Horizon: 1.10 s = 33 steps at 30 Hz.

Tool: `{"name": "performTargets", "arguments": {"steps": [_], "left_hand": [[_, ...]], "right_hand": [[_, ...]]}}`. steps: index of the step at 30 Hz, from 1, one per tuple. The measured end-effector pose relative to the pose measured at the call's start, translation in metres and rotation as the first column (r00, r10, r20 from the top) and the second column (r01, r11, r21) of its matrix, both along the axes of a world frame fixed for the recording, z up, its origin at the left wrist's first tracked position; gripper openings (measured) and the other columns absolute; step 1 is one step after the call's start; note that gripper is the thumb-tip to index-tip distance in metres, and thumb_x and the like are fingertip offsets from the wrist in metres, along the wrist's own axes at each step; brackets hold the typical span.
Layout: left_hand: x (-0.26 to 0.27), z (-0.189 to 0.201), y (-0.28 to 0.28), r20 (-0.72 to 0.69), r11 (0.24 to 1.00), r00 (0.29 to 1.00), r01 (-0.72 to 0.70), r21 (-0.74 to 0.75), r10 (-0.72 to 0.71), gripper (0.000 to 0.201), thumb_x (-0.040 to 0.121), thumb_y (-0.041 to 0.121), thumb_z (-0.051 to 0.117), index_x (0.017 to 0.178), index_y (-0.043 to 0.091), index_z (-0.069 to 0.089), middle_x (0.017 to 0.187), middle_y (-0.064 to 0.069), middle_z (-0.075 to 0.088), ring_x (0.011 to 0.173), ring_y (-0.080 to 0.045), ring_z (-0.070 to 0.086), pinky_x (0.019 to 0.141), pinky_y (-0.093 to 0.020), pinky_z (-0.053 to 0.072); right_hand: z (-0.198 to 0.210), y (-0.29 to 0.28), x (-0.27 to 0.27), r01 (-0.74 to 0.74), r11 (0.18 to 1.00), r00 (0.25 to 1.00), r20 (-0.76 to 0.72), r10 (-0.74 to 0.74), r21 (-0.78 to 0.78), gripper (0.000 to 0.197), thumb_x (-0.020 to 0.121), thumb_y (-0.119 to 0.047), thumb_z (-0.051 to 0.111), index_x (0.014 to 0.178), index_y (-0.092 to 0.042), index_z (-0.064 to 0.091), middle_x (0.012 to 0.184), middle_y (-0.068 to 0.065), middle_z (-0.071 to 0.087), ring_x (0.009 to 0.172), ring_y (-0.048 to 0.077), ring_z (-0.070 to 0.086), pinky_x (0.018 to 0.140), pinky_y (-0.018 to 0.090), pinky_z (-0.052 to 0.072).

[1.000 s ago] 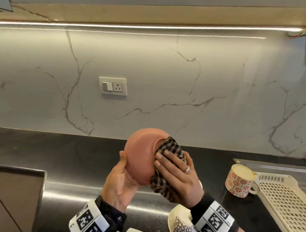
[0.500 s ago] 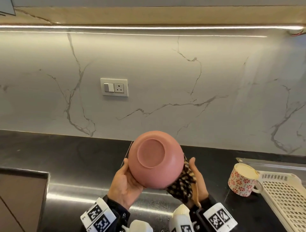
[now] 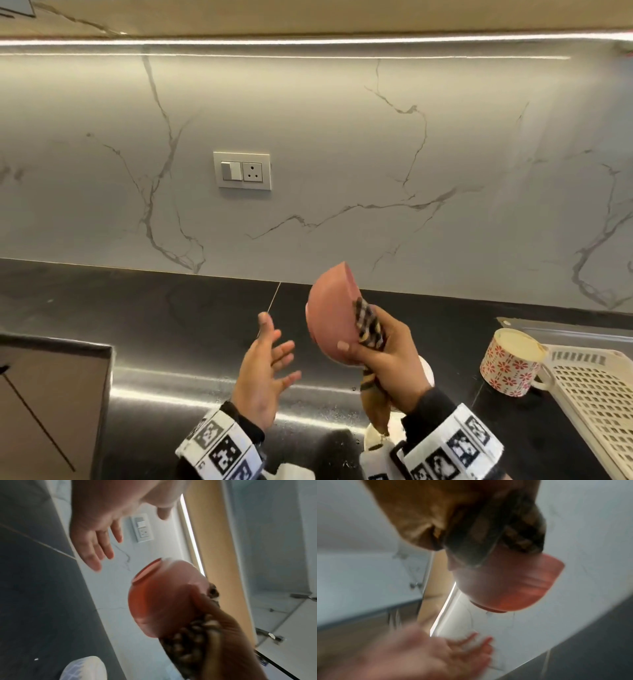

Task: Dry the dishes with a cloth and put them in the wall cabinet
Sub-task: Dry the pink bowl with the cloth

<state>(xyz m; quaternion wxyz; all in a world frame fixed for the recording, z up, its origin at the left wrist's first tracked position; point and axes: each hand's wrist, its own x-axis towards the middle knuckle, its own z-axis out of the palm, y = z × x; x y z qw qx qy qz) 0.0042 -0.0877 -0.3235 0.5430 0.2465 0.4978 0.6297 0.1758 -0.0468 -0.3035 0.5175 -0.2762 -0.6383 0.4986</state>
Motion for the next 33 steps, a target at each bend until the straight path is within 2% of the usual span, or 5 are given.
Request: {"name": "performTargets", "arguments": {"steps": [7,14,24,28,33], "left_hand": [[0.014,0.017,-0.002,0.033,0.982,0.988,0.145,0.121,-0.15,0.082,0.058,0.036,0.08,0.129,0.02,0.042,0.117,-0.014,0.061,0.101,-0.034,0.062,0.067,-0.044,0.054],[0.018,0.007,-0.003,-0.099,0.967,0.984,0.167,0.191,-0.151,0.076,0.067,0.07,0.053,0.128,0.027,0.04,0.117,-0.005,0.059,0.098,-0.025,0.063,0.067,-0.043,0.057],[-0.006,0.016,0.01,-0.289,0.89,0.926,0.333,0.311,-0.245,0.095,0.045,0.083,0.062,0.124,0.032,0.048,0.117,0.0,0.064,0.105,-0.016,0.064,0.075,-0.029,0.055],[-0.013,0.021,0.012,-0.327,0.892,0.89,0.397,0.214,-0.318,0.114,0.033,0.072,0.077,0.132,0.031,0.039,0.11,0.0,0.067,0.099,-0.023,0.065,0.07,-0.034,0.056],[0.046,-0.019,0.004,0.11,0.939,0.983,0.101,0.328,-0.144,0.1,0.049,0.052,0.085,0.134,0.026,0.039,0.123,-0.015,0.06,0.109,-0.03,0.062,0.087,-0.041,0.053]], "right_hand": [[-0.012,-0.013,-0.012,-0.225,0.862,0.808,0.581,-0.096,0.455,0.05,0.068,-0.016,0.074,0.108,-0.042,0.057,0.099,-0.022,0.064,0.091,-0.009,0.052,0.08,-0.001,0.034],[0.0,0.0,-0.018,0.08,0.963,0.983,-0.141,-0.119,-0.258,0.041,0.072,-0.037,0.071,0.106,-0.025,0.051,0.106,0.001,0.063,0.101,0.023,0.061,0.083,0.039,0.054],[-0.032,-0.01,-0.013,-0.429,0.657,0.378,0.784,-0.493,0.62,0.071,0.059,-0.031,0.078,0.125,-0.014,0.055,0.121,-0.001,0.063,0.105,0.016,0.063,0.094,0.038,0.05],[-0.034,0.006,0.011,-0.511,0.41,0.466,0.644,-0.607,0.756,0.035,0.074,-0.015,0.048,0.1,-0.015,0.071,0.095,-0.003,0.073,0.084,0.013,0.07,0.083,0.035,0.053],[-0.028,-0.016,-0.023,-0.207,0.562,0.519,0.577,-0.631,0.801,0.054,0.054,-0.018,0.059,0.108,-0.018,0.049,0.08,-0.009,0.071,0.061,0.01,0.066,0.058,0.024,0.054]]}}
